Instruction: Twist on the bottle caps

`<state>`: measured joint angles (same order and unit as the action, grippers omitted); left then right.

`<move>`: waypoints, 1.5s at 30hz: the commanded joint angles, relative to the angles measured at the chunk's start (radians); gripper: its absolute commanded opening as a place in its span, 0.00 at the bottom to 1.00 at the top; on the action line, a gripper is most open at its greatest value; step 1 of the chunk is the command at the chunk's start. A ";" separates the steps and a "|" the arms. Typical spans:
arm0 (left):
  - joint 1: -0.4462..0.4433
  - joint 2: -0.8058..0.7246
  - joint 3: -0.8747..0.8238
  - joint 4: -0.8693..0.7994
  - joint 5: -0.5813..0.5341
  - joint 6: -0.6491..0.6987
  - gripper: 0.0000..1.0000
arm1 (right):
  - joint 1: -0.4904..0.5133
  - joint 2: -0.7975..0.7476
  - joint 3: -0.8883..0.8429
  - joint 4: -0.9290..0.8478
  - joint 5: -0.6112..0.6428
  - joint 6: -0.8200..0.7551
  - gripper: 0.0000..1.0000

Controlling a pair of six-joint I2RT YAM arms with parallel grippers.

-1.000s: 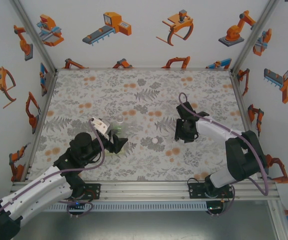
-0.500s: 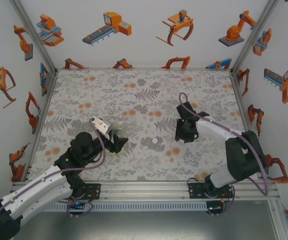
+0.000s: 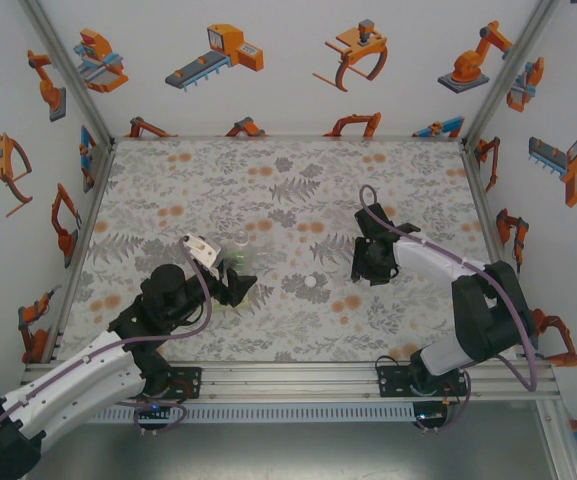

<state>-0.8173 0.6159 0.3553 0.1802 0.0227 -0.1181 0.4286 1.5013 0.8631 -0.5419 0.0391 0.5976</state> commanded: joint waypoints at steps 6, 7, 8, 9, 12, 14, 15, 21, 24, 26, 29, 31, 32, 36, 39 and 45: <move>0.006 0.002 0.030 0.048 0.009 -0.013 0.00 | -0.008 -0.049 0.005 -0.022 0.013 -0.016 0.46; 0.005 0.003 0.029 0.051 0.009 -0.014 0.00 | -0.008 -0.049 0.005 -0.023 0.015 -0.016 0.46; 0.006 0.006 0.029 0.052 0.009 -0.014 0.00 | -0.007 -0.048 0.005 -0.026 0.015 -0.015 0.46; 0.006 0.007 0.029 0.052 0.011 -0.015 0.00 | -0.008 -0.046 0.004 -0.025 0.015 -0.016 0.46; 0.006 0.009 0.030 0.053 0.012 -0.017 0.00 | -0.010 -0.035 -0.005 -0.027 0.016 -0.016 0.46; 0.006 0.009 0.031 0.053 0.013 -0.017 0.00 | -0.008 -0.028 -0.008 -0.026 0.018 -0.016 0.46; 0.006 0.009 0.029 0.053 0.012 -0.017 0.00 | -0.009 -0.026 -0.009 -0.027 0.019 -0.016 0.47; 0.006 0.012 0.030 0.053 0.013 -0.017 0.00 | -0.009 -0.014 -0.018 -0.025 0.021 -0.016 0.48; 0.006 0.013 0.030 0.054 0.012 -0.018 0.00 | -0.009 -0.009 -0.024 -0.016 0.013 -0.015 0.48; 0.006 0.015 0.030 0.056 0.012 -0.018 0.00 | -0.009 -0.006 -0.027 -0.012 0.012 -0.013 0.48; 0.005 0.017 0.030 0.055 0.012 -0.020 0.00 | -0.009 -0.002 -0.034 -0.005 0.009 -0.013 0.48; 0.005 0.016 0.030 0.056 0.012 -0.020 0.00 | -0.009 -0.001 -0.036 0.001 0.006 -0.013 0.47; 0.006 0.016 0.032 0.055 0.012 -0.020 0.00 | -0.009 -0.002 -0.036 0.002 0.005 -0.012 0.47; 0.006 0.018 0.031 0.056 0.012 -0.020 0.00 | -0.009 -0.008 -0.035 0.001 0.008 -0.012 0.46; 0.005 0.017 0.033 0.056 0.012 -0.020 0.00 | -0.009 -0.017 -0.025 -0.009 0.011 -0.013 0.46; 0.005 0.017 0.033 0.057 0.011 -0.020 0.00 | -0.009 -0.053 0.002 -0.033 0.011 -0.014 0.46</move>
<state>-0.8173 0.6365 0.3573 0.1955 0.0227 -0.1192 0.4267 1.4841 0.8330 -0.5453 0.0425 0.5930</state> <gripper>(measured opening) 0.583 0.465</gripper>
